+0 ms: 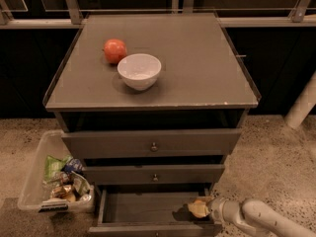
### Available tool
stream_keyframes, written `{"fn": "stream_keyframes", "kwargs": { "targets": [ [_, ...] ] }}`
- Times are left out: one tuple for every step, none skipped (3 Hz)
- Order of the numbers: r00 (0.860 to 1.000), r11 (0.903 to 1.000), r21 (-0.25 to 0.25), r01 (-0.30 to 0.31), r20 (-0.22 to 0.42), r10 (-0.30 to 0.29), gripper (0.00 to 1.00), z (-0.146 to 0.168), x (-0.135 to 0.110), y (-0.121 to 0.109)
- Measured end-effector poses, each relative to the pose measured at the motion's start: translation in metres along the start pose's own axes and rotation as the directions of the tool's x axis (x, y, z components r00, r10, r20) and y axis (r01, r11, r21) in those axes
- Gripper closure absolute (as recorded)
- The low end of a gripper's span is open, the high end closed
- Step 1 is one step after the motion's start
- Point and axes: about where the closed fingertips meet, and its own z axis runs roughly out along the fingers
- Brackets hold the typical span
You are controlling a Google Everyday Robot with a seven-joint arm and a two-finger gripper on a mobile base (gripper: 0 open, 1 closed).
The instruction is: Pick orange from bottom drawer and place on counter
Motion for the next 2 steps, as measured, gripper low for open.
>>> {"fn": "stream_keyframes", "kwargs": {
  "targets": [
    [0.999,0.9987,0.034,0.037,0.009,-0.038,1.0,-0.023,-0.024,0.013],
    [0.988,0.983,0.125,0.135,0.062,-0.143,1.0,-0.087,-0.072,0.054]
  ]
}}
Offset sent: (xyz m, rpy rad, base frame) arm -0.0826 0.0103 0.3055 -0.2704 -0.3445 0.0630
